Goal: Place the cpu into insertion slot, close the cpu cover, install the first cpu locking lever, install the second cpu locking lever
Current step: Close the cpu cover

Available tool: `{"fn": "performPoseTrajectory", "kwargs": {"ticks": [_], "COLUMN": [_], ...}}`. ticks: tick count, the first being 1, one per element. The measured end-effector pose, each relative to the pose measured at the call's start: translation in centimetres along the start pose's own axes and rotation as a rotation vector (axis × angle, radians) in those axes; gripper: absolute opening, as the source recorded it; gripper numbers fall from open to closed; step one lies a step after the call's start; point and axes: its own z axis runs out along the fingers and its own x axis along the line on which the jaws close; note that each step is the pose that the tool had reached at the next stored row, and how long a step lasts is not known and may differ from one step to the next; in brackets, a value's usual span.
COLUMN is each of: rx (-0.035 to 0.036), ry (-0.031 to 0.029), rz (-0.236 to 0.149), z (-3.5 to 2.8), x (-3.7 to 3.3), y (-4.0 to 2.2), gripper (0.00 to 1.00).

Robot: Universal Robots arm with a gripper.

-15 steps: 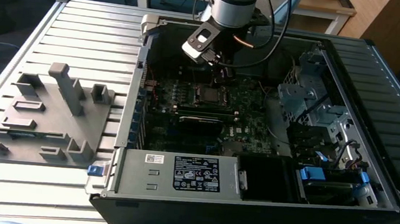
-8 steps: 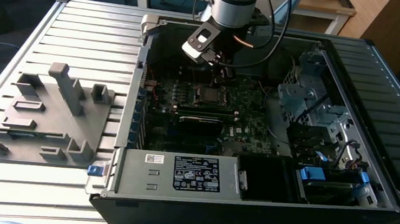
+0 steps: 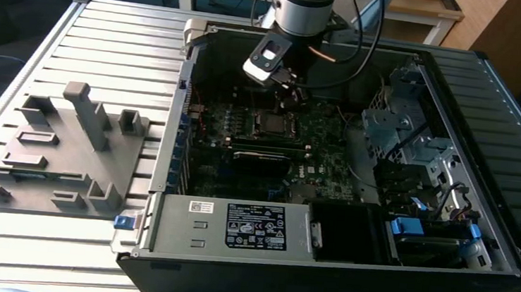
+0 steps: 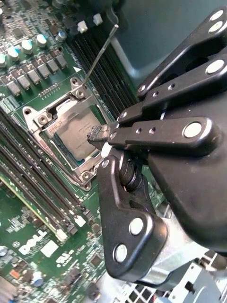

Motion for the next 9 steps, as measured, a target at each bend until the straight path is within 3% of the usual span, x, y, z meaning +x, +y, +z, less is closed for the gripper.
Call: {"fn": "performPoseTrajectory", "kwargs": {"ticks": [8,9], "rx": [-0.0039,-0.0050], "ry": [0.0040,0.0052], "rz": [-0.124,-0.158], "z": [0.01,0.01], "x": [0.00,0.00], "y": [0.00,0.00], "gripper": [0.11,0.11]}}
